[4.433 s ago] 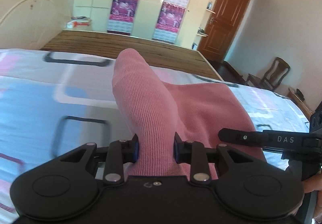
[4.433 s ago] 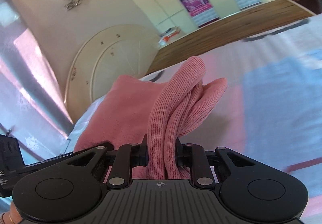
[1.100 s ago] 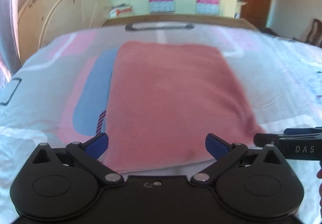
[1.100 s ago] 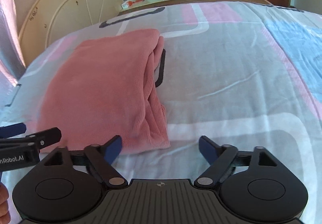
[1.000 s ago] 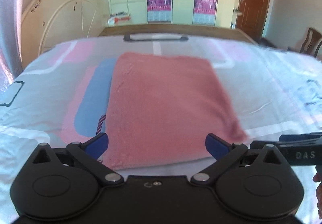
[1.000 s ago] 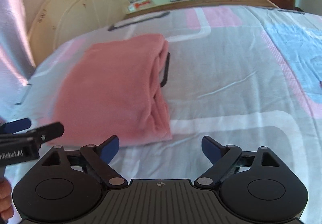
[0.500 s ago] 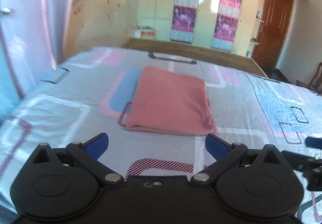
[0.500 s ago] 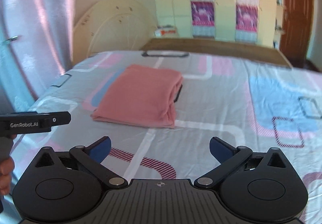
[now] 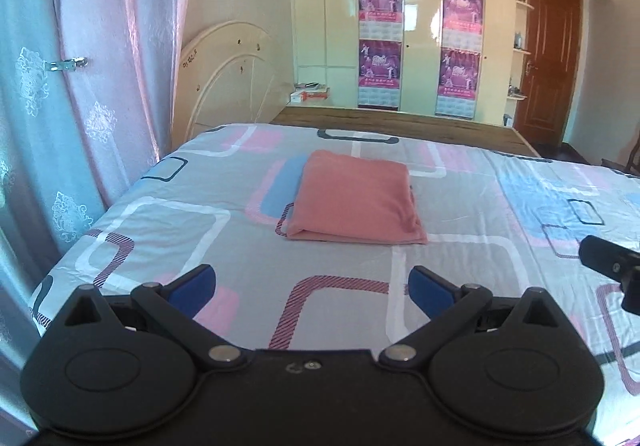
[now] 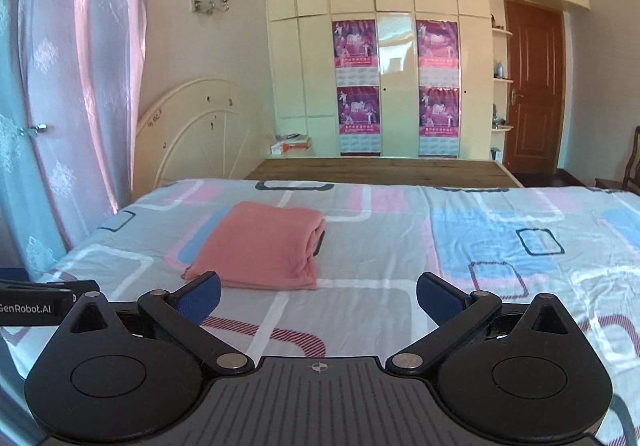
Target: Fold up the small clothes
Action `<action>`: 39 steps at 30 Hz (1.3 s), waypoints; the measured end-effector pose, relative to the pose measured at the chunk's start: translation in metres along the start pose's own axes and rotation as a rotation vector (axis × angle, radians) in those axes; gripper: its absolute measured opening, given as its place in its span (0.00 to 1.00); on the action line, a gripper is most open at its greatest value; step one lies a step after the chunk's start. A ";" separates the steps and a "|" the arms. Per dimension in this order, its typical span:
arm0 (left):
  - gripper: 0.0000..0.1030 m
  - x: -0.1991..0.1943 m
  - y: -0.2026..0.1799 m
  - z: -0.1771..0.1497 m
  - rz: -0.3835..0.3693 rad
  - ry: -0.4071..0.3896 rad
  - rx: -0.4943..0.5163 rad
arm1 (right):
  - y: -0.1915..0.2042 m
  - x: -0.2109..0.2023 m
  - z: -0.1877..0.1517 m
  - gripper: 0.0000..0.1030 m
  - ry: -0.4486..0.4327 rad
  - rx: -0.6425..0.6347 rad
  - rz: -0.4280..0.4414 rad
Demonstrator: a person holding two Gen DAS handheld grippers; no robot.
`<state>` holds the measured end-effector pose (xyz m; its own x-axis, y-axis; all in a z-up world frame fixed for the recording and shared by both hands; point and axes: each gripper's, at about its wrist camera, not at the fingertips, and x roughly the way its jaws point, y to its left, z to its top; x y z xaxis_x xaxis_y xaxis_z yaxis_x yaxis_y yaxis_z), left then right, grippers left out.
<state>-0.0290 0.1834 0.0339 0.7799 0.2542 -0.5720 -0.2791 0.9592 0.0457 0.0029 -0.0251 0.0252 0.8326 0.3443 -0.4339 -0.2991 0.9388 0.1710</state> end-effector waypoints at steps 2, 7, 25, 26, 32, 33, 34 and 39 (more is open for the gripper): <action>0.99 -0.010 0.000 -0.004 -0.001 -0.008 0.002 | 0.000 -0.011 -0.002 1.00 -0.006 0.005 -0.001; 0.99 -0.027 0.001 -0.005 -0.017 -0.034 0.000 | 0.006 -0.033 -0.008 1.00 -0.023 0.005 -0.007; 0.99 -0.049 0.001 -0.008 0.008 -0.080 0.004 | 0.003 -0.045 -0.011 1.00 -0.034 0.018 0.007; 0.99 -0.048 0.002 -0.007 0.005 -0.077 0.003 | 0.003 -0.045 -0.011 1.00 -0.035 0.019 0.008; 0.99 -0.047 -0.002 -0.007 0.010 -0.076 0.004 | 0.000 -0.045 -0.011 1.00 -0.032 0.020 0.012; 0.99 -0.047 -0.003 -0.007 0.009 -0.075 0.004 | -0.001 -0.045 -0.011 1.00 -0.032 0.021 0.014; 0.99 -0.047 -0.004 -0.007 0.008 -0.074 0.004 | -0.001 -0.045 -0.011 1.00 -0.031 0.019 0.015; 0.99 -0.046 -0.006 -0.007 0.007 -0.075 0.009 | -0.002 -0.044 -0.011 1.00 -0.027 0.020 0.014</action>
<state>-0.0672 0.1655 0.0547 0.8179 0.2692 -0.5085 -0.2798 0.9583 0.0574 -0.0385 -0.0417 0.0345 0.8409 0.3567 -0.4071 -0.3016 0.9333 0.1948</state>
